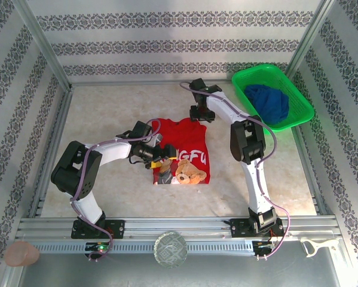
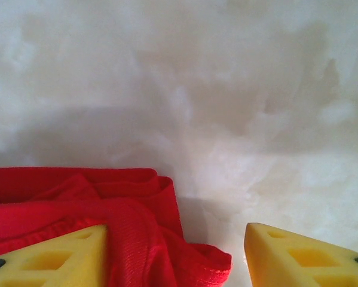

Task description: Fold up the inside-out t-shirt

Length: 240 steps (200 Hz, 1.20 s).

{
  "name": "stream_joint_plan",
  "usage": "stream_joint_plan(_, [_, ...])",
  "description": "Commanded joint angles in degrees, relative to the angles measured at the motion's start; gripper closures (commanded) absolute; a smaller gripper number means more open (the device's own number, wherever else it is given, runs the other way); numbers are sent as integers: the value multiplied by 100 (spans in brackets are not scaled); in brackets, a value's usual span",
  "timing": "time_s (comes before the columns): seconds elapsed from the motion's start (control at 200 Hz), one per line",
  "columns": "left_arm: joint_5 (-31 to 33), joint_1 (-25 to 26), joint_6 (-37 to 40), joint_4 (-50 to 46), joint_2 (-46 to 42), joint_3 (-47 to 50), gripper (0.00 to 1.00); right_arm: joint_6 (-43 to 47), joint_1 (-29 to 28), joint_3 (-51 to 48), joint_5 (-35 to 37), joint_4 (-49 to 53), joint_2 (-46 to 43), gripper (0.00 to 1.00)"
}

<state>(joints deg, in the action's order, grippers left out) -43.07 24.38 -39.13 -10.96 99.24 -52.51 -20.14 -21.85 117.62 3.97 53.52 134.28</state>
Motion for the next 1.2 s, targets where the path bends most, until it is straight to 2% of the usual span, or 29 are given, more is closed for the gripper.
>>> stream_joint_plan(0.0, [224, 41, 14, -114, 127, 214, 0, -199, 66, -334, -309, -47, -593, 43])
stream_joint_plan(0.145, [240, 41, -24, -101, 79, 215, 0, -672, -25, -1697, -1151, -902, -1894, 53])
stream_joint_plan(0.265, [236, 40, -68, -62, 62, 239, 0, -1304, -107, -2903, -1855, -2143, -2450, 61])
stream_joint_plan(0.355, [231, 42, -69, -69, 68, 232, 0, -1826, 0, -3542, -2250, -3097, -2351, 71])
stream_joint_plan(0.445, [237, 44, -31, -118, 81, 220, 0, -2233, 205, -3983, -2544, -3977, -2066, 77])
stream_joint_plan(0.61, [238, 48, -16, -168, 56, 154, 0, -2762, 637, -4364, -2744, -4822, -1417, 78])
stream_joint_plan(0.719, [250, 41, 18, -337, -104, -133, 0, -2776, 812, -4441, -2920, -4964, -1526, 78])
stream_joint_plan(0.809, [381, -53, 25, -562, -321, -572, 0, -2625, 853, -4366, -3143, -4866, -2023, 76])
stream_joint_plan(0.874, [523, -232, 27, -635, -426, -923, 0, -2540, 890, -4244, -3351, -4747, -2371, 71])
stream_joint_plan(0.919, [725, -389, 87, -761, -458, -1182, 0, -2406, 909, -4126, -3314, -4414, -2579, 65])
stream_joint_plan(0.984, [984, -665, 205, -815, -388, -1509, 0, -2161, 933, -3993, -3184, -3996, -2774, 48])
stream_joint_plan(1.014, [1051, -800, 257, -826, -277, -1639, 0, -2052, 937, -3947, -3035, -3778, -2828, 41])
stream_joint_plan(1.059, [1070, -991, 344, -937, -27, -1904, 0, -1846, 945, -3911, -2751, -3454, -2862, 35])
stream_joint_plan(1.194, [1261, -1255, 1090, -1863, 991, -3014, 0, -1713, 981, -4104, -2193, -3073, -2831, 32])
